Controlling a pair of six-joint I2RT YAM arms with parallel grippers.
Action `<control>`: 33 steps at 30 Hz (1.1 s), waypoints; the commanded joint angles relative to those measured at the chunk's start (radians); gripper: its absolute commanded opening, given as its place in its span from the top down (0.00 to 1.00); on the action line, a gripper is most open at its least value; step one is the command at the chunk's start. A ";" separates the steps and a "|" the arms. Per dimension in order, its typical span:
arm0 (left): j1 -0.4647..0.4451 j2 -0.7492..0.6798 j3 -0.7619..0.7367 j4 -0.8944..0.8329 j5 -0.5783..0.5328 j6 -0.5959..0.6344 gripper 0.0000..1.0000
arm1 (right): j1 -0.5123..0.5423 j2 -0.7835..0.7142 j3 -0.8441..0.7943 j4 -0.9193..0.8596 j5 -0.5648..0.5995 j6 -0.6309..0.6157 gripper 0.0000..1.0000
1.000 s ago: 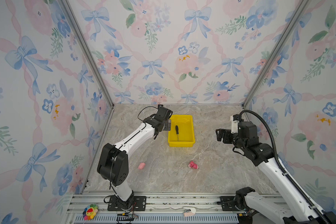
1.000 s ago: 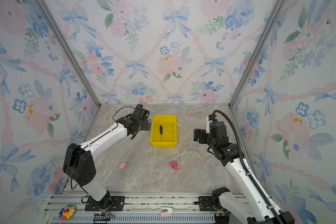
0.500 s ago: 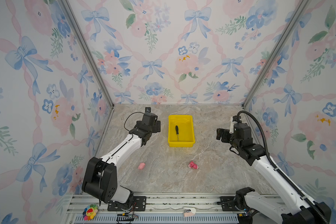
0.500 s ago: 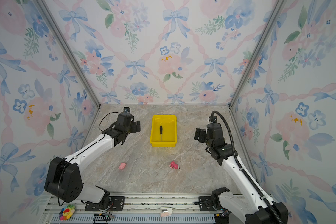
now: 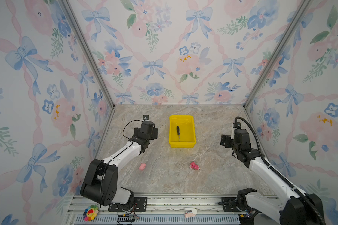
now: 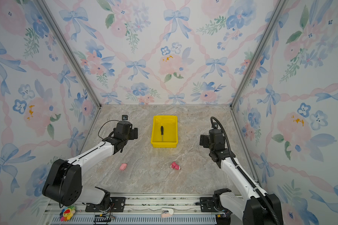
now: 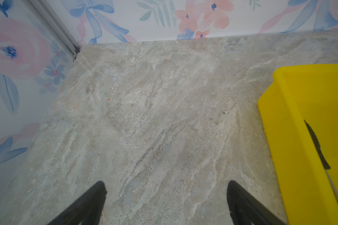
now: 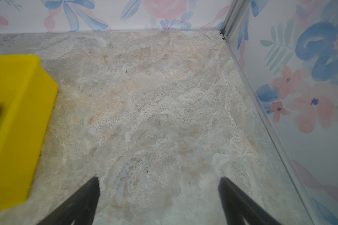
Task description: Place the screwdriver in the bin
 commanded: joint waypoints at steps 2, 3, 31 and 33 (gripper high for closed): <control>0.033 -0.150 -0.166 0.238 0.099 0.118 0.03 | -0.041 -0.059 -0.089 0.093 0.046 -0.028 0.03; 0.048 -0.176 -0.203 0.267 0.141 0.133 0.02 | -0.050 -0.067 -0.111 0.119 0.044 -0.030 0.03; 0.278 -0.283 -0.631 0.736 0.220 0.136 0.02 | -0.083 0.228 -0.212 0.639 0.161 -0.067 0.03; 0.295 -0.233 -0.623 0.795 0.273 0.136 0.03 | -0.090 0.263 -0.200 0.676 0.151 -0.065 0.03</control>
